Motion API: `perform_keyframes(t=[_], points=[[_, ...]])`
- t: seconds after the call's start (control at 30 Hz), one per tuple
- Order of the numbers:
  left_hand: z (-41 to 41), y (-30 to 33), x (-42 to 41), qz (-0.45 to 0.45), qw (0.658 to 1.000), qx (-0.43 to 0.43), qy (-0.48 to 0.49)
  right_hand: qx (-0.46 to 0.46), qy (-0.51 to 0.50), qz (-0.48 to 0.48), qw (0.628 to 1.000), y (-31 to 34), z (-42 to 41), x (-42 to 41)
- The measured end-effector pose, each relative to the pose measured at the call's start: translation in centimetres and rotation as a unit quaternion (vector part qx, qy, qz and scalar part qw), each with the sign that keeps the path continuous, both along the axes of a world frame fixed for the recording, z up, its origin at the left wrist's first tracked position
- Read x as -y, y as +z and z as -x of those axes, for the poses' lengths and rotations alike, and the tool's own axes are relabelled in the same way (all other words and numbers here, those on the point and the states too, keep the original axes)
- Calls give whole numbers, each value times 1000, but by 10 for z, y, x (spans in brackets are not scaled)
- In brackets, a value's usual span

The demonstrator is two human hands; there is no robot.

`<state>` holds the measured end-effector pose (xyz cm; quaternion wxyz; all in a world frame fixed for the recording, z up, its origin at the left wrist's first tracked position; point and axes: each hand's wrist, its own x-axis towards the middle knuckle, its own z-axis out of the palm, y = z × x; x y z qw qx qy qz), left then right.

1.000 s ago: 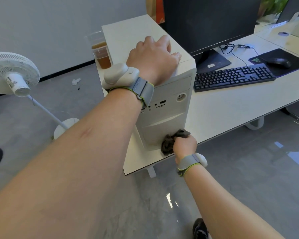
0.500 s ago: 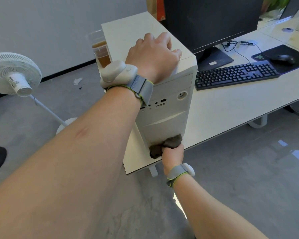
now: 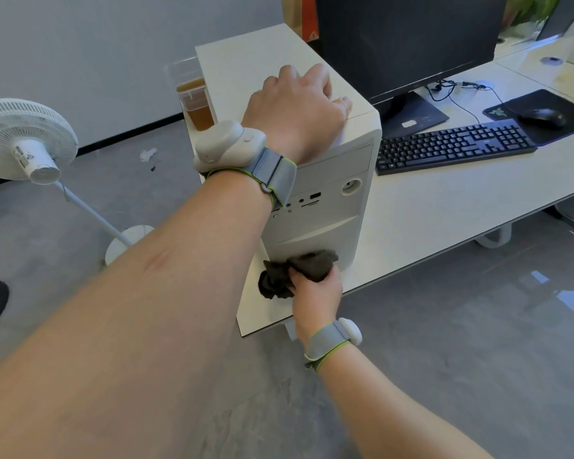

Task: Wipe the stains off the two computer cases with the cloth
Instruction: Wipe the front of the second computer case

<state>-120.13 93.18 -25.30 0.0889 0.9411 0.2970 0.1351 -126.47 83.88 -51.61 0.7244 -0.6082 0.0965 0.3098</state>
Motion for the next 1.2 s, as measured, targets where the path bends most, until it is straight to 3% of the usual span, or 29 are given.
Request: perform_keyframes(t=[0.1,0.2,0.33,0.43,0.5,0.63,0.67,0.77,0.83,1.0,1.13,1.2], points=[[1,1,1,-3,1000,1,0,-107,9,46,993,-4,6,0],[1,-1,1,-1,1000,-1,1,-215,-4,-23,976,11,4,-8],[1,-1,0,7,1000,6,5,-78,28,-61,995,23,18,-7],[1,0,1,4,1000,7,1,-130,46,-9,990,22,16,-8],[1,0,2,1,1000,6,-2,-116,35,-2,993,26,13,-15],[1,0,0,1,1000,8,0,40,47,-40,997,42,23,-16],[2,0,0,0,1000,6,0,48,53,-18,997,36,23,-12],[2,2,1,1,1000,1,-1,-77,34,7,996,16,11,-9],[3,0,2,1,1000,1,-1,-114,15,38,993,20,2,-7],[2,-1,0,-2,1000,4,-3,-4,-46,39,998,45,-7,5],[2,-1,1,-8,1000,-2,-5,-74,-67,64,993,43,-25,11],[1,-2,0,-4,1000,0,-3,17,-83,43,996,52,-33,14]])
